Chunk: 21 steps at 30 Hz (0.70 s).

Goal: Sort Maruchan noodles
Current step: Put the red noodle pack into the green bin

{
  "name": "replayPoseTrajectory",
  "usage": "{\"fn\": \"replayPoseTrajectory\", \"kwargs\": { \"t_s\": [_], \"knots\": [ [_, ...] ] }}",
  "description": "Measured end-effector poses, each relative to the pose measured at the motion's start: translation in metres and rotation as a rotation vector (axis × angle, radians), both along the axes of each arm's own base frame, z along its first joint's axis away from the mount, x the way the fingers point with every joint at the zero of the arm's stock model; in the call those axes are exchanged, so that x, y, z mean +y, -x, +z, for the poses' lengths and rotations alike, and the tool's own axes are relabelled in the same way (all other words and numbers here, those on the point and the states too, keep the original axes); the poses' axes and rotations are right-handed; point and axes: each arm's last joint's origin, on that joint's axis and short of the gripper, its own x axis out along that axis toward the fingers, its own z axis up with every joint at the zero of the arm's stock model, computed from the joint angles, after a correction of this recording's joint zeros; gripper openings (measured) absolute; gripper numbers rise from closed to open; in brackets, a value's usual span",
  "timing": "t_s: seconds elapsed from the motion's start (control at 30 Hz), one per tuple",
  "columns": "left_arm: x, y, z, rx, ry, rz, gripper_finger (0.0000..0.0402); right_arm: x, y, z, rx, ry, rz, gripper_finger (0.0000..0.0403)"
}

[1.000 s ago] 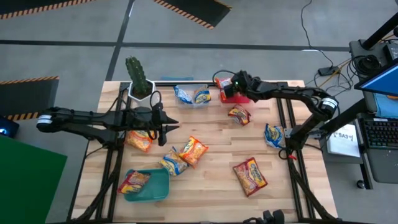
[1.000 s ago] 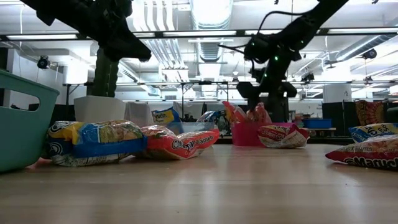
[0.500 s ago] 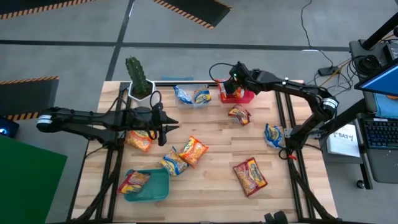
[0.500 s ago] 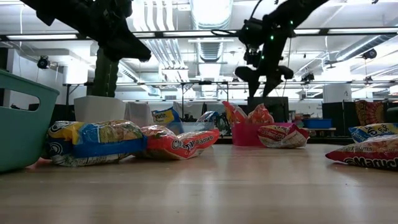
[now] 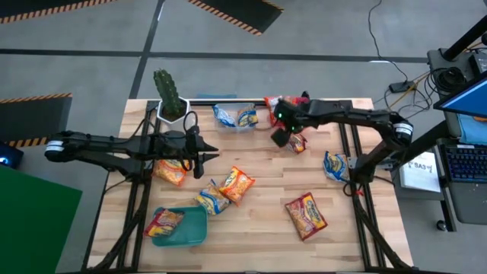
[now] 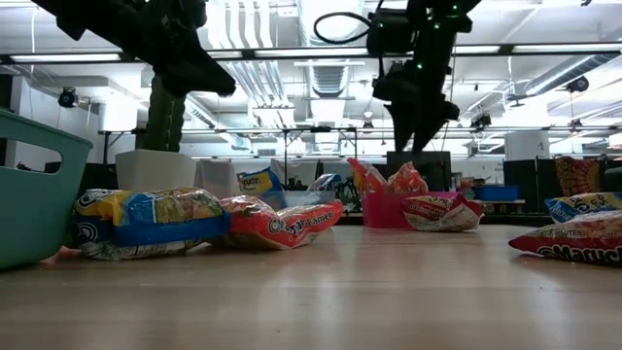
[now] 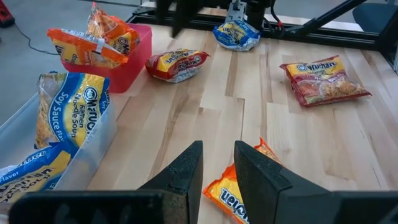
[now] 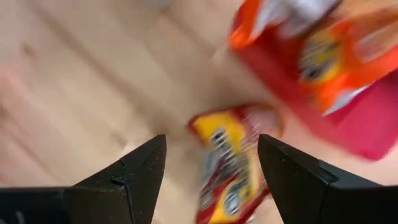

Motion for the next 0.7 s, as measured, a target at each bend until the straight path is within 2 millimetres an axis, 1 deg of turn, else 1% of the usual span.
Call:
{"fn": "replayPoseTrajectory", "kwargs": {
  "t_s": [0.13,0.27,0.33,0.43,0.7],
  "knots": [
    [0.0,0.0,0.0,0.0,0.0,0.0,0.0075,0.019,0.002,-0.018,0.068,-0.061,-0.006,0.0244],
    [0.0,0.0,0.0,0.0,-0.004,-0.002,0.0075,0.029,0.008,-0.038,0.131,-0.091,-0.037,0.0244],
    [0.0,0.0,0.0,0.0,-0.007,-0.003,0.0075,0.03,0.011,-0.05,0.154,-0.073,-0.063,0.0244],
    [0.0,0.0,0.001,-0.007,-0.017,-0.007,0.0075,0.027,0.014,-0.066,0.149,0.024,-0.146,0.0244],
    [0.0,-0.002,0.004,-0.035,-0.03,-0.012,0.0075,0.026,0.015,-0.094,0.125,0.065,-0.153,0.0244]
  ]
}}
